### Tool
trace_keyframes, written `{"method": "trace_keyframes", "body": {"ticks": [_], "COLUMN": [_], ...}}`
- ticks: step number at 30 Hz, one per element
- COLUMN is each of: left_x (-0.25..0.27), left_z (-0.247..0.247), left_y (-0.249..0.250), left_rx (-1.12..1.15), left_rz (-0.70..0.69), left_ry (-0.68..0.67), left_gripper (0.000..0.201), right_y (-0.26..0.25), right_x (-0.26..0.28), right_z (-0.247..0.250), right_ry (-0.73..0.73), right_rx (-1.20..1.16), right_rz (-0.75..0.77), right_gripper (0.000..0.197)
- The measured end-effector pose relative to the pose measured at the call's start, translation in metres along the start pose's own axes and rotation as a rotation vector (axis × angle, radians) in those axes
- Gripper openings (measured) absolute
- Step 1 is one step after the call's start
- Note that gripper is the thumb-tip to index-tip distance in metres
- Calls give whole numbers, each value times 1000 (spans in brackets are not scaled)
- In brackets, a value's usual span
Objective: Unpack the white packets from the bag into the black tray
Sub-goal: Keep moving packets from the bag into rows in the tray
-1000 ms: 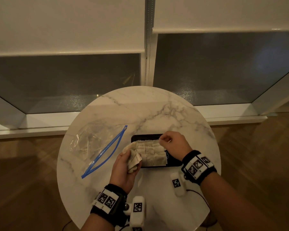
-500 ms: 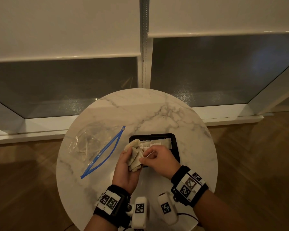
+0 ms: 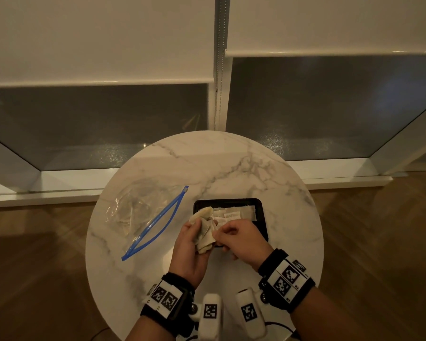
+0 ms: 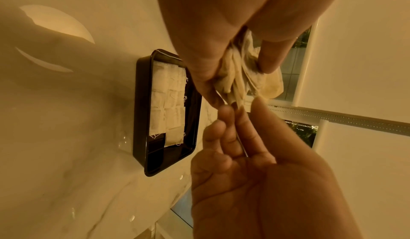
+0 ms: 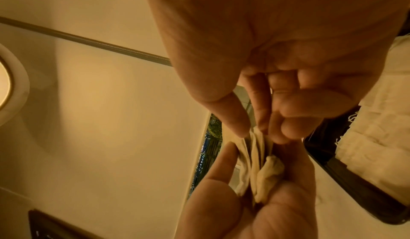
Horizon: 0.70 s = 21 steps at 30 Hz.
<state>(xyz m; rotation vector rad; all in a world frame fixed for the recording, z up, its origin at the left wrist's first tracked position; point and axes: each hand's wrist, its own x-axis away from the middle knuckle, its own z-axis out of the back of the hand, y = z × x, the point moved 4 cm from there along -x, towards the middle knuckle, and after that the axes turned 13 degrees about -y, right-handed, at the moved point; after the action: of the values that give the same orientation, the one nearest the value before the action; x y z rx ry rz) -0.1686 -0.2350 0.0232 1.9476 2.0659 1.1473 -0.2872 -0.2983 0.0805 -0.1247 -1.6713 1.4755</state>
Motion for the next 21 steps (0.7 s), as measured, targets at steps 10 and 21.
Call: {"method": "trace_keyframes", "body": {"ticks": [10,21], "left_x": [-6,-11], "left_z": [-6,-9], "left_y": [5,8], "left_rx": [-74,-28], "left_rz": [-25,-34], "left_ry": [-44,-28], "left_gripper": [35,35], "right_y": [-7,-1], "right_x": [-3,-7], "right_z": [3,4], "right_ry": [-20,39], "right_rx": [42,-209], "right_rz": [5,-39], "right_gripper": [14,15]}}
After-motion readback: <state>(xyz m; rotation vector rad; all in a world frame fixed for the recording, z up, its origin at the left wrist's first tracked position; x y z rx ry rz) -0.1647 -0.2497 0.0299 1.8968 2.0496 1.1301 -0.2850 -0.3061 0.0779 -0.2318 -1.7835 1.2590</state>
